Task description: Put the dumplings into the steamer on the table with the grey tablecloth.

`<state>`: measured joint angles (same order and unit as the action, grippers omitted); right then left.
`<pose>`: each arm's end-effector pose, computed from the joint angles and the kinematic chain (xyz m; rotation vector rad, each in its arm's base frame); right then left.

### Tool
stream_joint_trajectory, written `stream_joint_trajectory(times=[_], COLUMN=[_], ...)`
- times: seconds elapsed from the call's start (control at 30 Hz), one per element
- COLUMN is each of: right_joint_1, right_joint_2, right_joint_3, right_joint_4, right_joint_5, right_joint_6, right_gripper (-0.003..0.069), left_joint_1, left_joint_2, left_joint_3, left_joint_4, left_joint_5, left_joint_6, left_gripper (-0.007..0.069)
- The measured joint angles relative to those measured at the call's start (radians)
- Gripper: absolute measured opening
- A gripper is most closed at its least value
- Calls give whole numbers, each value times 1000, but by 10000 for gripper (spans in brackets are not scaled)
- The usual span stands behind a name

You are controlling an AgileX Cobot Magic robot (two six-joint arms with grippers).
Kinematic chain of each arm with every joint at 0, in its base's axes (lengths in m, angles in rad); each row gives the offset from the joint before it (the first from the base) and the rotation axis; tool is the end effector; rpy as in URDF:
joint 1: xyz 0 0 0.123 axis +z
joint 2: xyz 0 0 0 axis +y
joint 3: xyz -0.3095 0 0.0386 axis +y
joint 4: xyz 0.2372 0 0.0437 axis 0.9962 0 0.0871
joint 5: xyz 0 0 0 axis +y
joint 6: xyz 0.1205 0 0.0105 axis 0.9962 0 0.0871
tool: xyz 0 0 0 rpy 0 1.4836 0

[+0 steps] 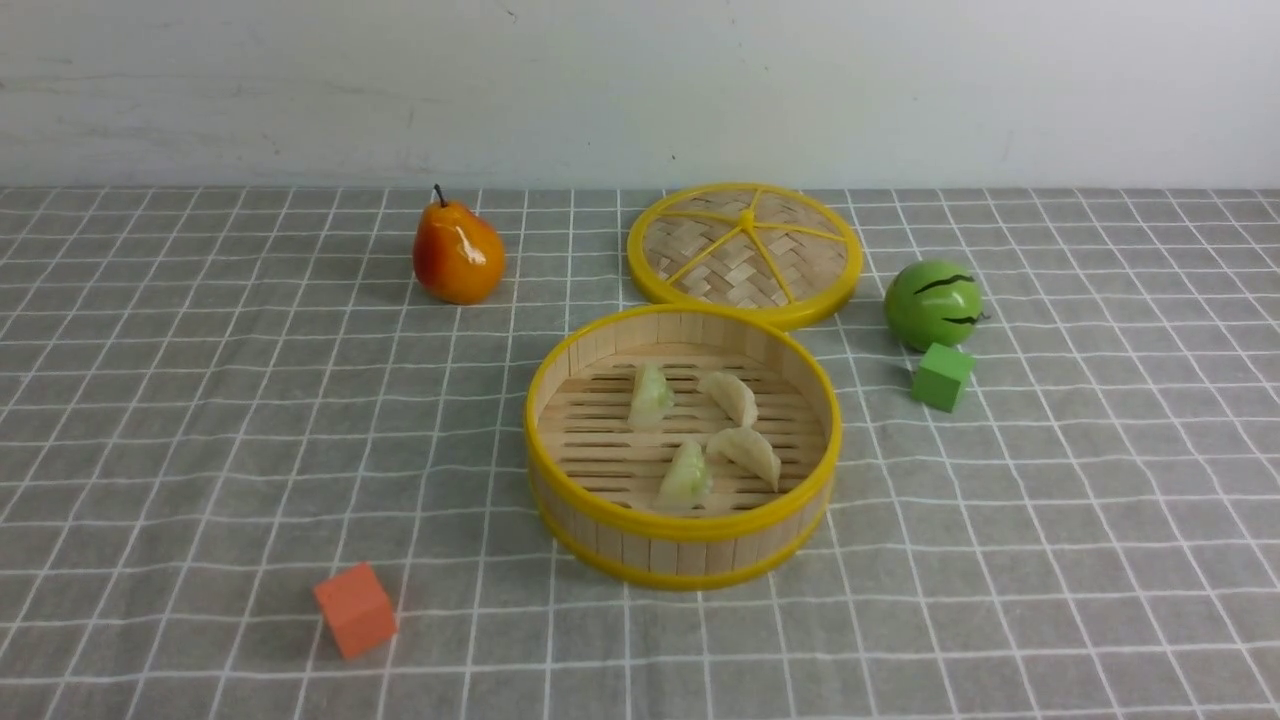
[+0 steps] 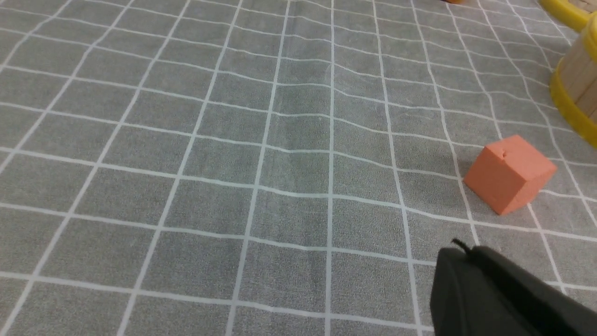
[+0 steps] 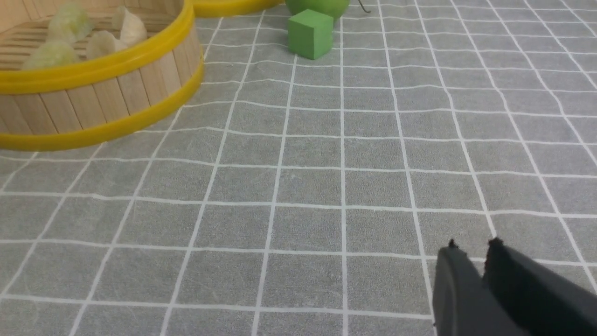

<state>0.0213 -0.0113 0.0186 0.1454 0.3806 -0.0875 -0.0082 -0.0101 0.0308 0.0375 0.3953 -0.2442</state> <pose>0.0429 0.0074 0.1647 -0.0126 1.8685 0.0979 0.0427 0.0014 0.1582 -0.2009 1.8909 -0.1342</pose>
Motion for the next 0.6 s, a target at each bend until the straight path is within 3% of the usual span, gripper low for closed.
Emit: stream_joint_trajectory(times=[0.6], right_joint_1=[0], right_joint_2=[0], right_joint_3=[0], right_joint_4=[0], right_joint_5=[0], right_joint_6=[0], right_gripper=[125], left_joint_1=[0], left_joint_2=[0], left_joint_3=[0], left_joint_4=[0], left_joint_5=[0], left_joint_6=[3], left_gripper=[-15])
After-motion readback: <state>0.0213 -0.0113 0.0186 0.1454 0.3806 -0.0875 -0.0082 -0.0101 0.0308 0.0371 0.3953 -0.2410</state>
